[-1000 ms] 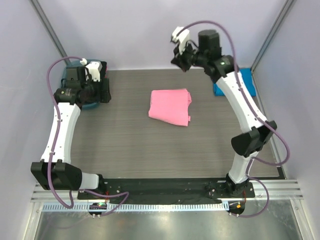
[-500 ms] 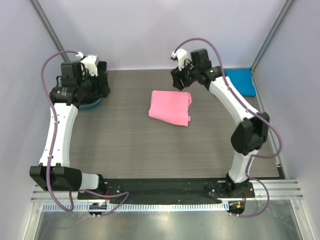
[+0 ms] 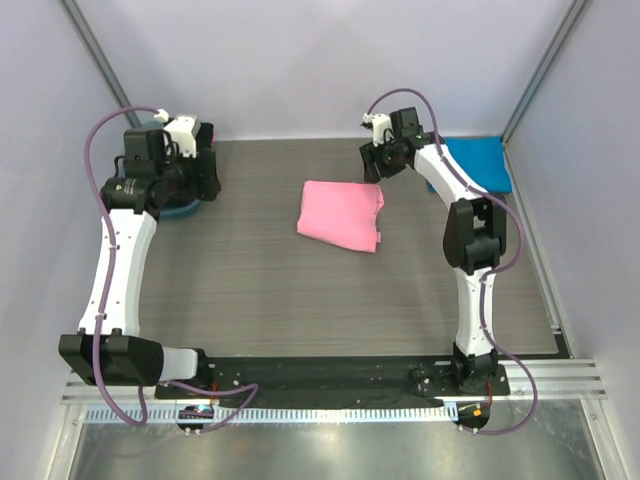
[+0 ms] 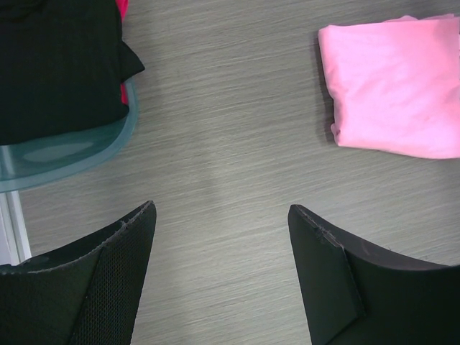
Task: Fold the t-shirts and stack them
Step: Flatten the tshirt out
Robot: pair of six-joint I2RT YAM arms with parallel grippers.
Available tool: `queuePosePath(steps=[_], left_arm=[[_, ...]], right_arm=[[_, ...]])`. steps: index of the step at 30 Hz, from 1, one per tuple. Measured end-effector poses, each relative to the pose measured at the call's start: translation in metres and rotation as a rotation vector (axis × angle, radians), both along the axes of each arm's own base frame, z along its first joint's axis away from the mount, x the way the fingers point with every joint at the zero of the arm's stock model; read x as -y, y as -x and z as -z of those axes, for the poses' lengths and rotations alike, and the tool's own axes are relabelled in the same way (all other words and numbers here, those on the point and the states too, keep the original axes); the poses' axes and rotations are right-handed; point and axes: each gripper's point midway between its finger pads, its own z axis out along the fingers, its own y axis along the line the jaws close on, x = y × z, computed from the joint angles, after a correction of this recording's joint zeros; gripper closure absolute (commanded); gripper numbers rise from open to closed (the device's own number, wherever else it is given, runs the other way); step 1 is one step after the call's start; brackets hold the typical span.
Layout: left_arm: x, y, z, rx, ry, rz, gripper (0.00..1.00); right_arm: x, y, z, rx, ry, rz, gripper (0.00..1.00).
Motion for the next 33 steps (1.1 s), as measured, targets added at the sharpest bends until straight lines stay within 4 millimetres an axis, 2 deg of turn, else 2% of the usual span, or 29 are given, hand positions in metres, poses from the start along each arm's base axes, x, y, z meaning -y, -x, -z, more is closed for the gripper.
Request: queuePosePath(steps=[4, 11, 16, 22, 26, 31, 33], left_arm=[[0.000, 0.000, 0.002, -0.005, 0.000, 0.000, 0.25], [-0.014, -0.003, 0.011, -0.032, 0.000, -0.038, 0.25], [-0.015, -0.004, 0.017, -0.047, 0.000, -0.042, 0.25], [-0.018, -0.004, 0.019, -0.054, 0.001, -0.050, 0.24], [-0.020, -0.003, 0.021, -0.059, 0.001, -0.055, 0.24], [-0.023, -0.002, 0.026, -0.071, 0.002, -0.063, 0.24], [-0.025, 0.000, 0.028, -0.076, 0.003, -0.069, 0.24]], right_arm=[[-0.002, -0.013, 0.010, 0.002, -0.005, 0.000, 0.40], [0.001, -0.021, 0.047, -0.053, 0.000, 0.007, 0.41], [0.008, -0.027, 0.058, -0.068, -0.001, 0.021, 0.44], [0.010, -0.029, 0.055, -0.067, -0.020, 0.025, 0.55], [0.005, -0.027, 0.056, -0.079, -0.045, 0.015, 0.67], [0.001, -0.025, 0.058, -0.092, -0.065, 0.006, 0.73], [0.000, -0.024, 0.059, -0.095, -0.068, 0.002, 0.83]])
